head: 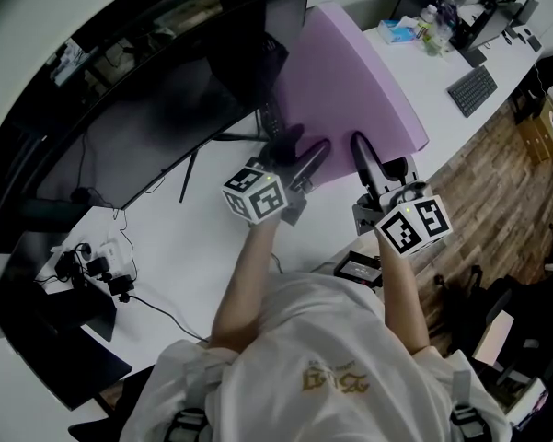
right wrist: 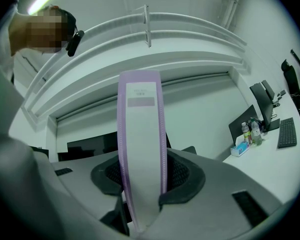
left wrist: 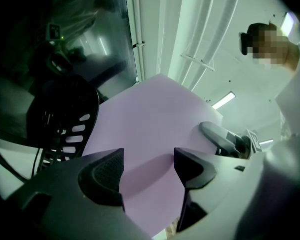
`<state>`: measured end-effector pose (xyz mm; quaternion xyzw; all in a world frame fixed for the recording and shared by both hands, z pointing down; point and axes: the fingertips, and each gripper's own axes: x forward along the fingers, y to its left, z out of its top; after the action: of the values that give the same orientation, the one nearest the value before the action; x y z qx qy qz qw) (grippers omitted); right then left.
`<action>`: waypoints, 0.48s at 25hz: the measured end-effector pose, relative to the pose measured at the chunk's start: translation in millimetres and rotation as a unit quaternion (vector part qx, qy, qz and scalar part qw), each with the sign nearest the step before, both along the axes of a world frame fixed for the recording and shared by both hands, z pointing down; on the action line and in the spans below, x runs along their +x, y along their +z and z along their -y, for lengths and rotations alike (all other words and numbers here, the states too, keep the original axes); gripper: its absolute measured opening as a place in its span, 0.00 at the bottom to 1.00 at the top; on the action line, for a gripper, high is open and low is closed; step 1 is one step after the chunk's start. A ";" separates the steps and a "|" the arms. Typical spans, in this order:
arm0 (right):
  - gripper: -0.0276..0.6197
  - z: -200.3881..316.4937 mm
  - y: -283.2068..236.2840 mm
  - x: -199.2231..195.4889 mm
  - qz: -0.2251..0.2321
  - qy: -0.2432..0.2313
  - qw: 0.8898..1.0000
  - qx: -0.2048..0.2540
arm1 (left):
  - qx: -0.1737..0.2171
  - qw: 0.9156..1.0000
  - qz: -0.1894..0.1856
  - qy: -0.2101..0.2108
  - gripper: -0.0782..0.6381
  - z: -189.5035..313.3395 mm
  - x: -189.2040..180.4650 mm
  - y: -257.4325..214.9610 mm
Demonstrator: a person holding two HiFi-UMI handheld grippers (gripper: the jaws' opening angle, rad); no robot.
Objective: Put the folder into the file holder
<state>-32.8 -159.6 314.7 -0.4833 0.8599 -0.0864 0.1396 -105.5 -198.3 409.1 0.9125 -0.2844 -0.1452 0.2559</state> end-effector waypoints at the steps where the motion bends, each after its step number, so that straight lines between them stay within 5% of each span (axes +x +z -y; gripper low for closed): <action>1: 0.31 1.3 0.5 0.2 0.001 0.000 1.000 0.000 | -0.001 1.000 -0.001 -0.001 0.55 1.4 -0.2 0.3; 12: 0.31 10.1 5.0 0.6 0.007 -0.003 1.000 0.004 | -0.011 1.000 -0.016 -0.014 0.55 10.4 -2.2 3.6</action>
<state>-32.2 -169.7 319.7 -0.4797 0.8606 -0.0869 0.1473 -107.6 -208.7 412.7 0.9029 -0.2952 -0.1598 0.2685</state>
